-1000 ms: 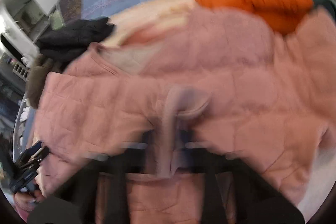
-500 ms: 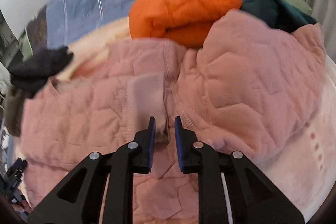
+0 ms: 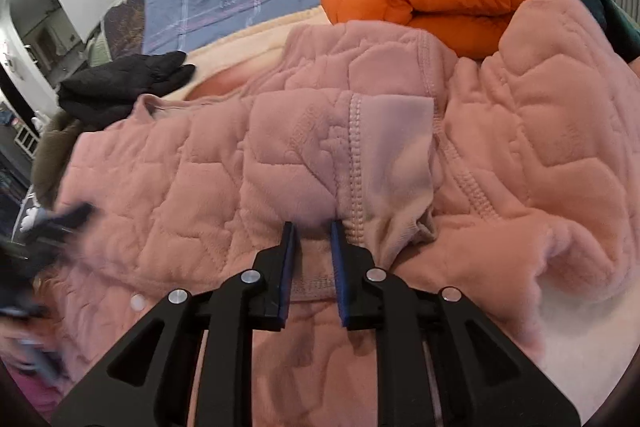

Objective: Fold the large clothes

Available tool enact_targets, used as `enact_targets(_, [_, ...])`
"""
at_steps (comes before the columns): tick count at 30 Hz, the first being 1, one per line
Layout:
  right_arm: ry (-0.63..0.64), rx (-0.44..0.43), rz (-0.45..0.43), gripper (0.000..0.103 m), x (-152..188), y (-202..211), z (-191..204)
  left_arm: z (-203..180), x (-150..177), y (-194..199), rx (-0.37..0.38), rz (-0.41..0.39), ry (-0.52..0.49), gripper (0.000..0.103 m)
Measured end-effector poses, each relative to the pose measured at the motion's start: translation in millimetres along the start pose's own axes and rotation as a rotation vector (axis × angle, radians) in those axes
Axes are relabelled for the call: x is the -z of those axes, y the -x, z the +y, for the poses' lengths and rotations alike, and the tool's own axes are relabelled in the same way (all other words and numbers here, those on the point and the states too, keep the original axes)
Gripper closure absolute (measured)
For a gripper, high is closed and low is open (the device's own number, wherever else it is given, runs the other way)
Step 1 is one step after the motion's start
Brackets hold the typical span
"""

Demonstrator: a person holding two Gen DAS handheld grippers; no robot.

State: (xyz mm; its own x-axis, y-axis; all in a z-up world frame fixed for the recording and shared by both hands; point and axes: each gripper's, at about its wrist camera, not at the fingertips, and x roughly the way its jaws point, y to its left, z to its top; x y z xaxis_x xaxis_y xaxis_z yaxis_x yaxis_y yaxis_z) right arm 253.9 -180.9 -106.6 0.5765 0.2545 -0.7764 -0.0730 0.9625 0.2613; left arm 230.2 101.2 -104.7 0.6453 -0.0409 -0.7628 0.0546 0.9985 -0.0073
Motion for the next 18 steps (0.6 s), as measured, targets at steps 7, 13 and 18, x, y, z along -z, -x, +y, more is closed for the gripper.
enact_targets(7, [-0.010,0.046,-0.239,0.061,-14,101,-59,-8,15,-8,-0.016,-0.072,-0.020,0.068])
enact_targets(13, [-0.586,0.168,-0.440,0.031,-21,168,-257,-17,15,-8,-0.080,-0.083,-0.061,0.067])
enact_targets(18, [-0.851,0.071,-0.448,0.031,-6,155,-345,-13,15,-8,-0.072,-0.083,-0.055,0.067])
